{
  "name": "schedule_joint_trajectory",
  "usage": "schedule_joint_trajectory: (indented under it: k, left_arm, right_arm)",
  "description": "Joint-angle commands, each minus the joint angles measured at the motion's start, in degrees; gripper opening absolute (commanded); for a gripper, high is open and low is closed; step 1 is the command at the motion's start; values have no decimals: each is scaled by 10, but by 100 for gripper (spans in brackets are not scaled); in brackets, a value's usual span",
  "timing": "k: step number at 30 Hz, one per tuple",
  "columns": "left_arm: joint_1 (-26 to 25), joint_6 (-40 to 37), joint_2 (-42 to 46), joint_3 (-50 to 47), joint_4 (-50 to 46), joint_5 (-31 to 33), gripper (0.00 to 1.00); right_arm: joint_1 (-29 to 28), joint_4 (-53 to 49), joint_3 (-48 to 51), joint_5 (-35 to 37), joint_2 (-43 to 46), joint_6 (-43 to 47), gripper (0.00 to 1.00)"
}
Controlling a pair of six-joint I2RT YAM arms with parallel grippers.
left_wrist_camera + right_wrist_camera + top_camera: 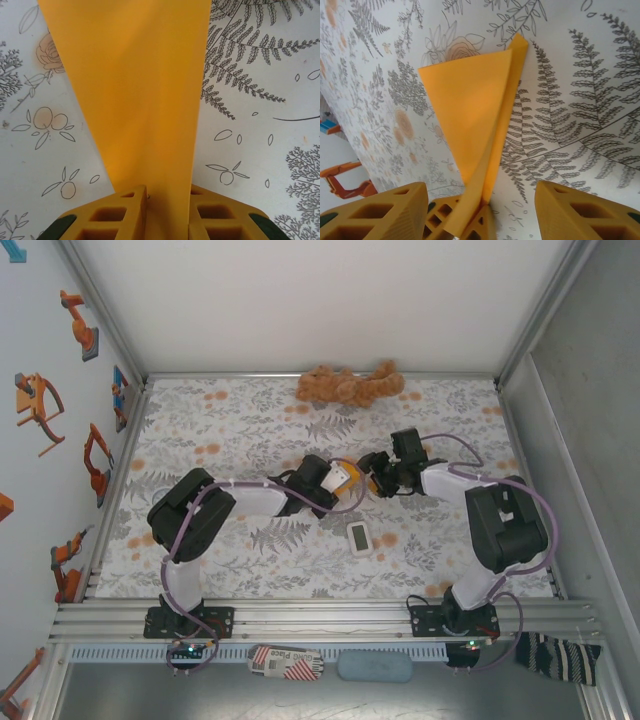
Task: Fold a paper plane with a square sheet of paper (pick it up from the middle)
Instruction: Fold the wing for the fifth time at the center of the table.
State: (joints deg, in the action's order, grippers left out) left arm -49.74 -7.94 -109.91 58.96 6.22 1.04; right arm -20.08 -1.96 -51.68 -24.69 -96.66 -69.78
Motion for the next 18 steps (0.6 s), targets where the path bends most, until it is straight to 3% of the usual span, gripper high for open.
schedule_joint_trajectory:
  k: [1,10,18]
  left_arm:
    - [-10,-40,0,-15,-14,76,23]
    - [-28,-62,-8,-15,-1,111,24]
    - [-37,-83,-11,-15,8,135,27]
  right_arm:
    - [-7,-8,-19,-14,-19,-41,58]
    - [-26,0,-35,-38,-66,-69,55]
    - [-27,-14,-43,-40,-73,-70,43]
